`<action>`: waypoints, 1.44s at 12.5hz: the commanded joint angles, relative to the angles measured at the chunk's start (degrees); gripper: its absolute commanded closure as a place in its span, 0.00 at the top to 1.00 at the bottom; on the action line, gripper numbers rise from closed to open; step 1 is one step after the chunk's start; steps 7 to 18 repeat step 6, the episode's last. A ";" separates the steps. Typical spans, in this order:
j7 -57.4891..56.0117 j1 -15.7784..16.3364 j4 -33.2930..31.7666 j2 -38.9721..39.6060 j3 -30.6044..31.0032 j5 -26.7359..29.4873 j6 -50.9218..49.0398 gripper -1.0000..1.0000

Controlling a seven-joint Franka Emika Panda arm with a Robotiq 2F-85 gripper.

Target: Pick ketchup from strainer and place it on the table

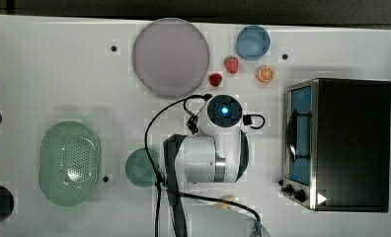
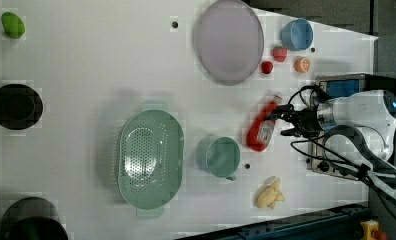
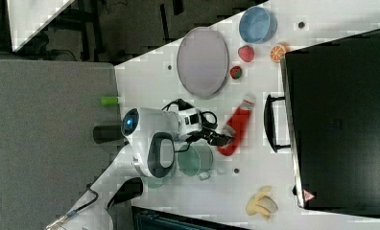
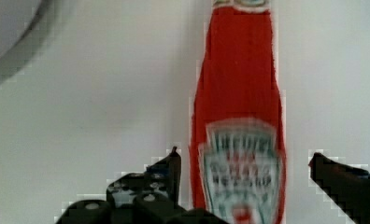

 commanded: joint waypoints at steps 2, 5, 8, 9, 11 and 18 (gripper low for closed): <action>-1.25 0.06 2.79 -5.47 0.48 0.10 0.31 1.00; 2.04 0.08 6.75 -10.73 1.84 3.53 -3.83 1.00; 2.94 0.10 8.51 -12.23 2.20 4.57 -7.21 1.00; 2.94 0.10 8.51 -12.23 2.20 4.57 -7.21 1.00; 2.94 0.10 8.51 -12.23 2.20 4.57 -7.21 1.00; 2.94 0.10 8.51 -12.23 2.20 4.57 -7.21 1.00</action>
